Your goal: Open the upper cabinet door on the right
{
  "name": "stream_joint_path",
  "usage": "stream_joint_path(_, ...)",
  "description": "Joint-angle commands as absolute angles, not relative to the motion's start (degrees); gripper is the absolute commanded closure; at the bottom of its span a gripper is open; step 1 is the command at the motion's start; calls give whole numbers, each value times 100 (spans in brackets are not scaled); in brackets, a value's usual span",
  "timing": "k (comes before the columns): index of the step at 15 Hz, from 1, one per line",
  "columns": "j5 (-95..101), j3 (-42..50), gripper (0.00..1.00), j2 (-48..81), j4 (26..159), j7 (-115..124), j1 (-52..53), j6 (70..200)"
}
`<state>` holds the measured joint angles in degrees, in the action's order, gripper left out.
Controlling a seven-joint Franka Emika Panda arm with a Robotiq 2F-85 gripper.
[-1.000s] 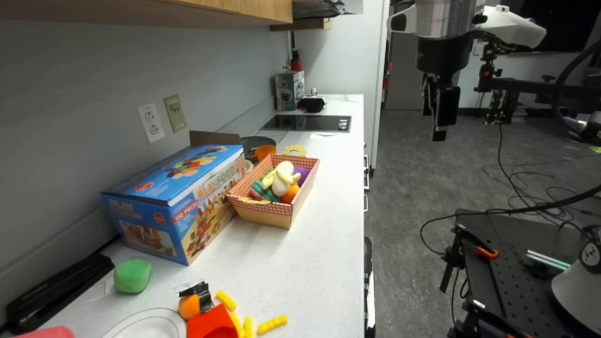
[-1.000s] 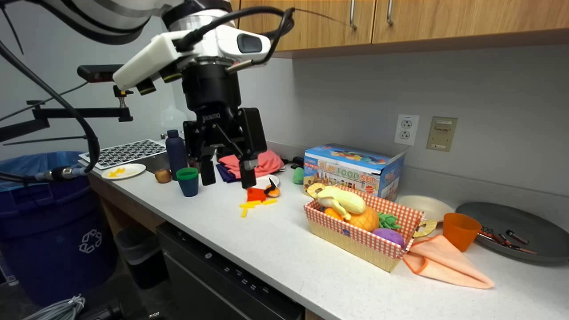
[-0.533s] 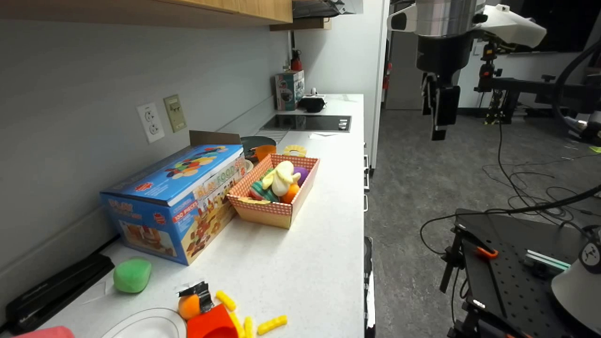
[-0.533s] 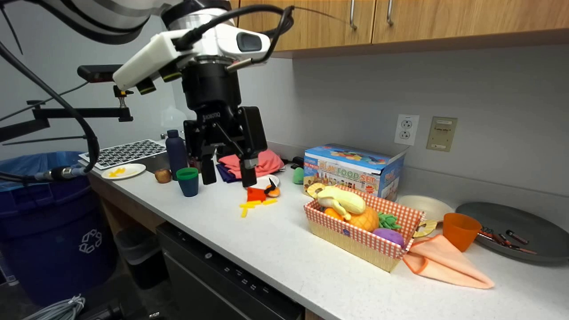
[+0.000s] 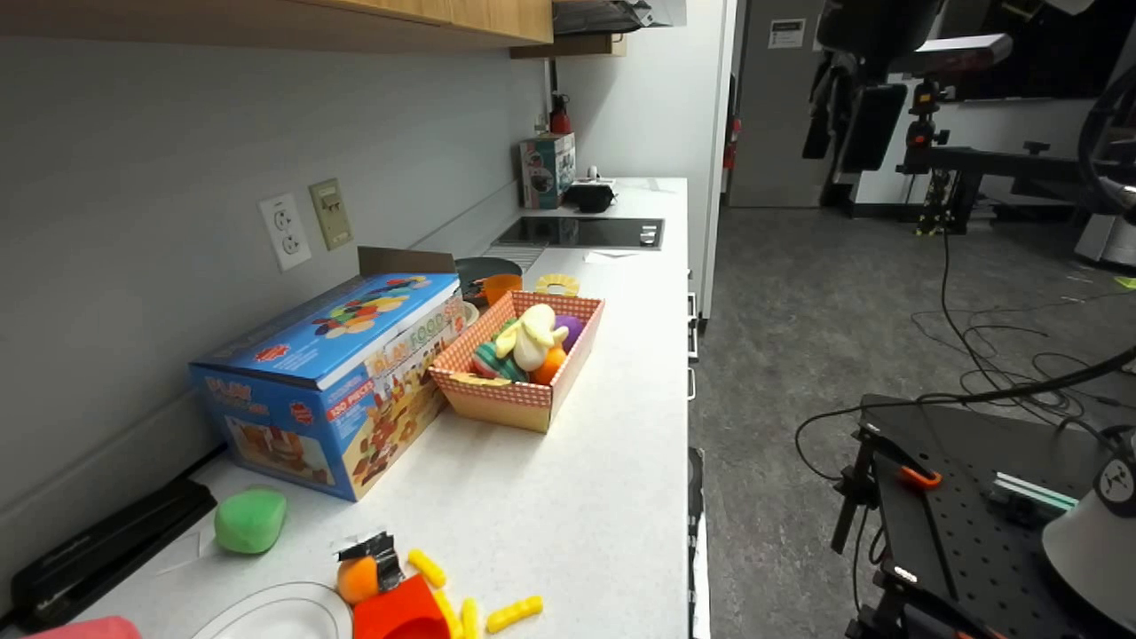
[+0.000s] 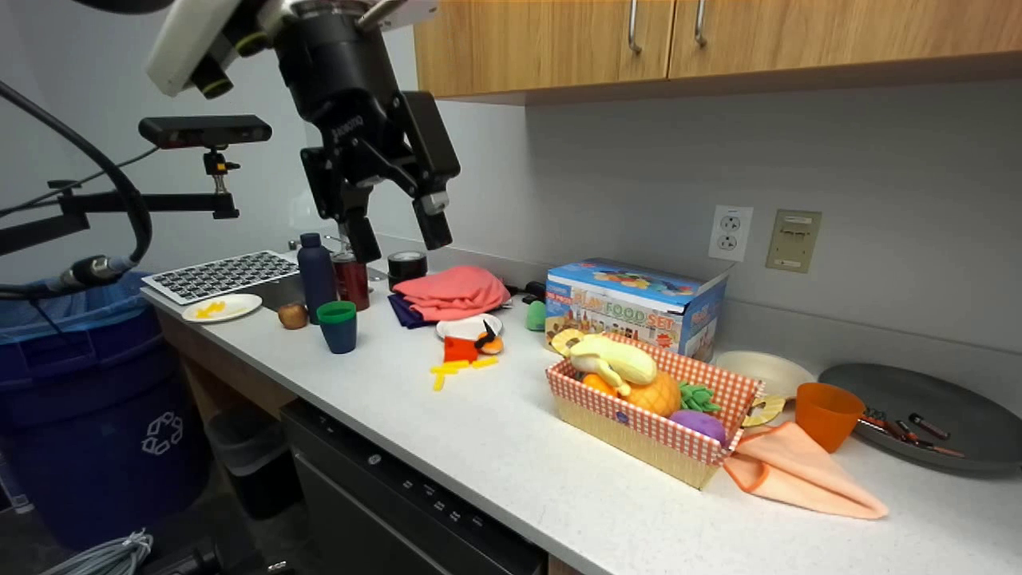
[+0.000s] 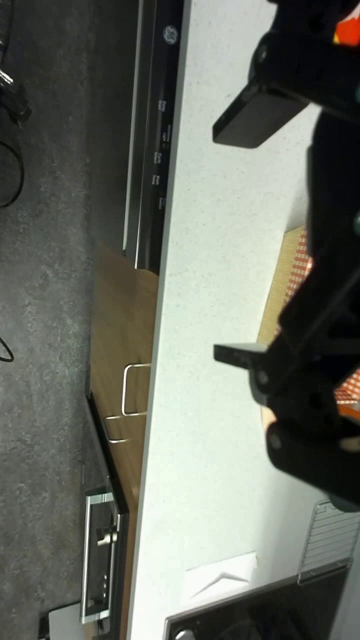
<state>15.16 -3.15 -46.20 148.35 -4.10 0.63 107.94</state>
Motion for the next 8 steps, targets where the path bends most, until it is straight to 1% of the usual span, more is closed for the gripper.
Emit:
stream_joint_path(1,1542,-285,0,-4679,14807,-383,111,10769)
stream_joint_path(8,1542,-286,0,-4742,14808,-383,111,10768)
